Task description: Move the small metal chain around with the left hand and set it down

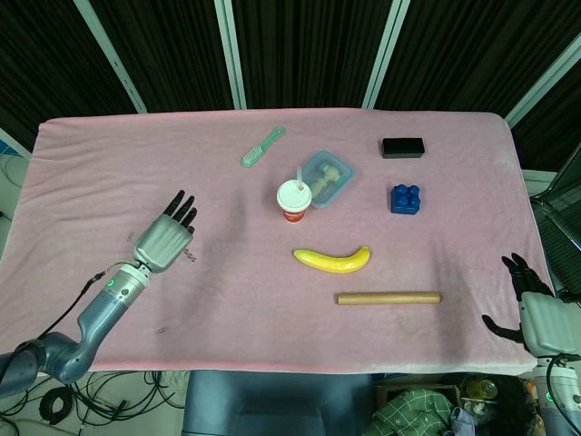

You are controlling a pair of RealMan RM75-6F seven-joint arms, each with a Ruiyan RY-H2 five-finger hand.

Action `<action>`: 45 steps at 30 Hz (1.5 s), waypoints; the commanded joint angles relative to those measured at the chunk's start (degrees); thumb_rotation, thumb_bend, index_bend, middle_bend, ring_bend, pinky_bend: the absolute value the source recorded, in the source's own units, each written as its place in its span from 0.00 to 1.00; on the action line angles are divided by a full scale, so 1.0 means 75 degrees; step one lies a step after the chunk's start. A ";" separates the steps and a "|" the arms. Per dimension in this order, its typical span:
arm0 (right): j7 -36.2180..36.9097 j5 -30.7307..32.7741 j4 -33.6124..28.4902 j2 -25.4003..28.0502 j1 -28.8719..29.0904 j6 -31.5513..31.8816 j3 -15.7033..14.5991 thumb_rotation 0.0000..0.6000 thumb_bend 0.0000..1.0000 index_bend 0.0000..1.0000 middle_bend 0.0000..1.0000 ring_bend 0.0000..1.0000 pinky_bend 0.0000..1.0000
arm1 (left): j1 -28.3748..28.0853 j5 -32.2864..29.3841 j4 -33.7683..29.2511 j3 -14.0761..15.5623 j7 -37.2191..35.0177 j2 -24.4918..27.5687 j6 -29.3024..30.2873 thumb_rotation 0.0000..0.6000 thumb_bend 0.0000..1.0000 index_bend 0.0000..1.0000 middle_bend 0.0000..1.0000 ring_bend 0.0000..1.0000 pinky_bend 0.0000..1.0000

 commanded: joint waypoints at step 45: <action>0.0056 0.0156 -0.0059 0.0023 -0.0018 -0.0039 0.0056 1.00 0.11 0.00 0.00 0.10 0.21 | -0.0596 0.0805 0.4168 0.0281 0.0345 -0.1641 -0.0821 1.00 0.41 0.58 0.20 0.00 0.00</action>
